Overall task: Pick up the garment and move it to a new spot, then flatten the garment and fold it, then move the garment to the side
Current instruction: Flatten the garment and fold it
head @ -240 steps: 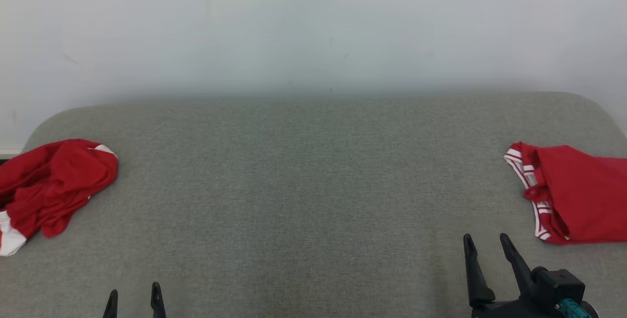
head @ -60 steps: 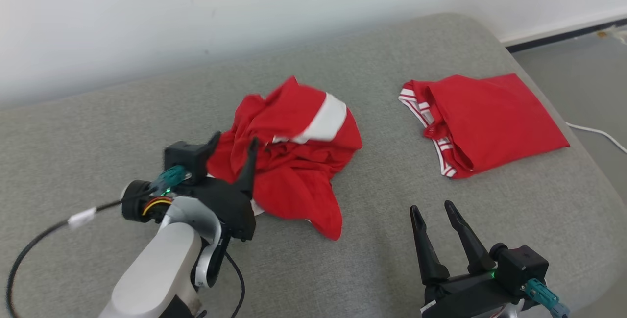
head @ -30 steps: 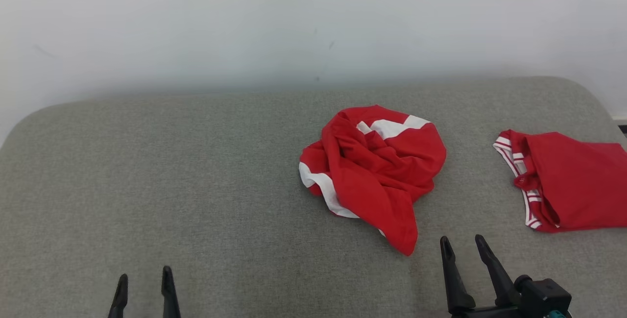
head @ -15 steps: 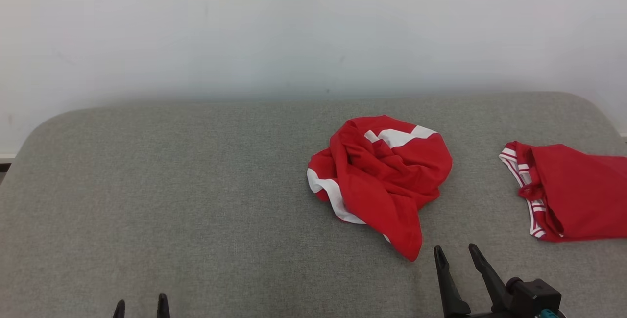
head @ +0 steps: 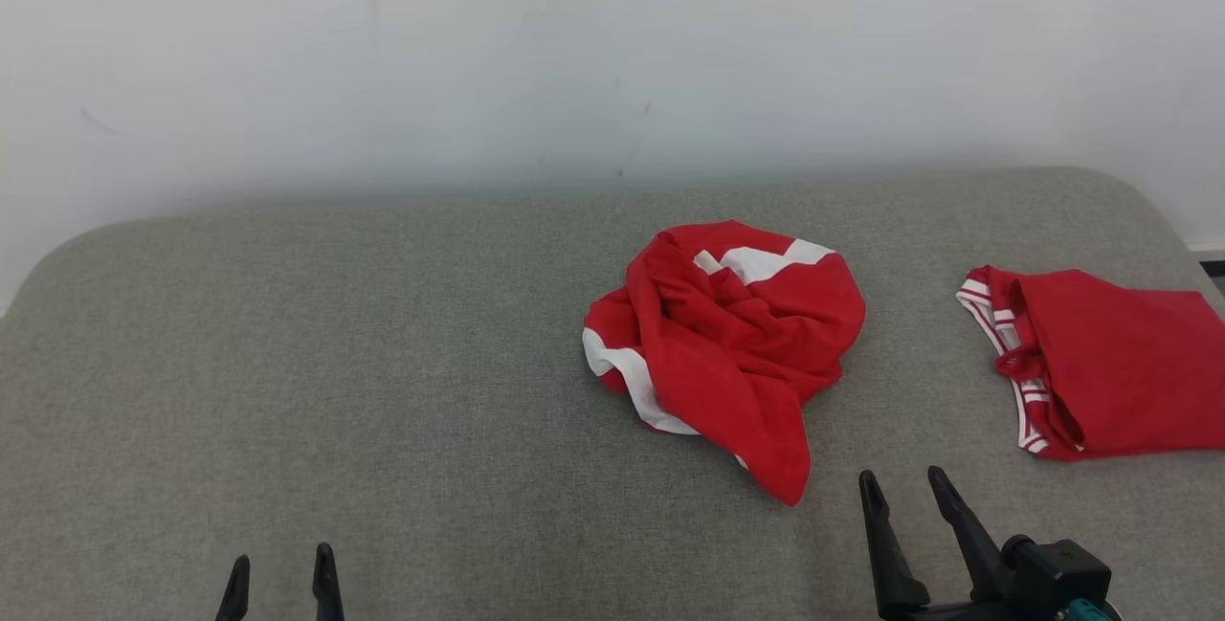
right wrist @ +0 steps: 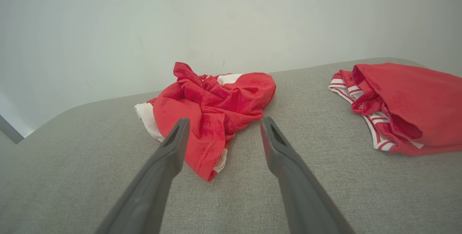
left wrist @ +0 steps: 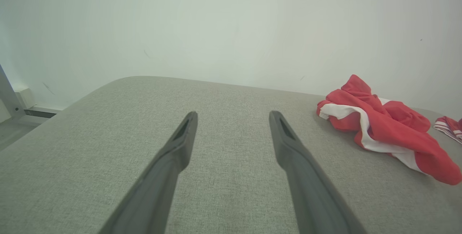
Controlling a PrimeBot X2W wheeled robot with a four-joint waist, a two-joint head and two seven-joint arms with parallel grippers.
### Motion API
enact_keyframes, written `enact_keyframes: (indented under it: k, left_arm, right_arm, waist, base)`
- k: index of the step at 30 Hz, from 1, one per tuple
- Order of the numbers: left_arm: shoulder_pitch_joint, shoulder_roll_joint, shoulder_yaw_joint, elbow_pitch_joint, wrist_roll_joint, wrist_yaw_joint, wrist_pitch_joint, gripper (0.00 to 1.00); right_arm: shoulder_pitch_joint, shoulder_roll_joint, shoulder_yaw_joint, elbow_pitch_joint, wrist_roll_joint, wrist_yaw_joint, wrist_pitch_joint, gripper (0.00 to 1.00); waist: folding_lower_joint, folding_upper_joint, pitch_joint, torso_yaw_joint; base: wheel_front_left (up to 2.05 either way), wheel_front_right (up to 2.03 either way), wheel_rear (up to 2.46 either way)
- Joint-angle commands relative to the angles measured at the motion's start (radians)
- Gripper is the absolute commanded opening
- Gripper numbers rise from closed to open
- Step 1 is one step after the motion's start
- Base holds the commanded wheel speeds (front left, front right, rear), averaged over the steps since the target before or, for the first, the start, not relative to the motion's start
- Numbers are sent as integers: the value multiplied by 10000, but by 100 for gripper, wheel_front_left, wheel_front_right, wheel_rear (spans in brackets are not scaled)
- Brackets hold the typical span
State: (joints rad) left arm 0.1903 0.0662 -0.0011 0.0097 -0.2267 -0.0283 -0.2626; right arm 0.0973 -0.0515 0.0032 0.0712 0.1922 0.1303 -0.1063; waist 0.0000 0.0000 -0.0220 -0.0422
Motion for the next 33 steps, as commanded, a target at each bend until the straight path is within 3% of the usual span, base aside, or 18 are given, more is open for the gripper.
enact_keyframes:
  k: [1,15,23,33]
  left_arm:
    - [86,-43,9,32,75,-36,-26,100]
    - [-622,91,-130,519,-300,-151,504,100]
    - [-2667,547,-57,1032,-1066,-384,2588,100]
    - [-5884,1894,-236,3436,-1622,-807,5095,100]
  right_arm:
    - [59,28,26,-3,72,5,-46,100]
    - [-178,28,131,-5,66,5,16,100]
    - [-419,28,291,-87,134,5,-51,100]
    - [-616,32,442,-66,242,5,-210,100]
  waist:
    - [0,0,16,-23]
    - [0,0,299,-675]
    - [0,0,848,-1872]
    - [0,0,1943,-3911]
  base:
    - [0,0,0]
    - [0,0,0]
    - [0,0,0]
    - [0,0,0]
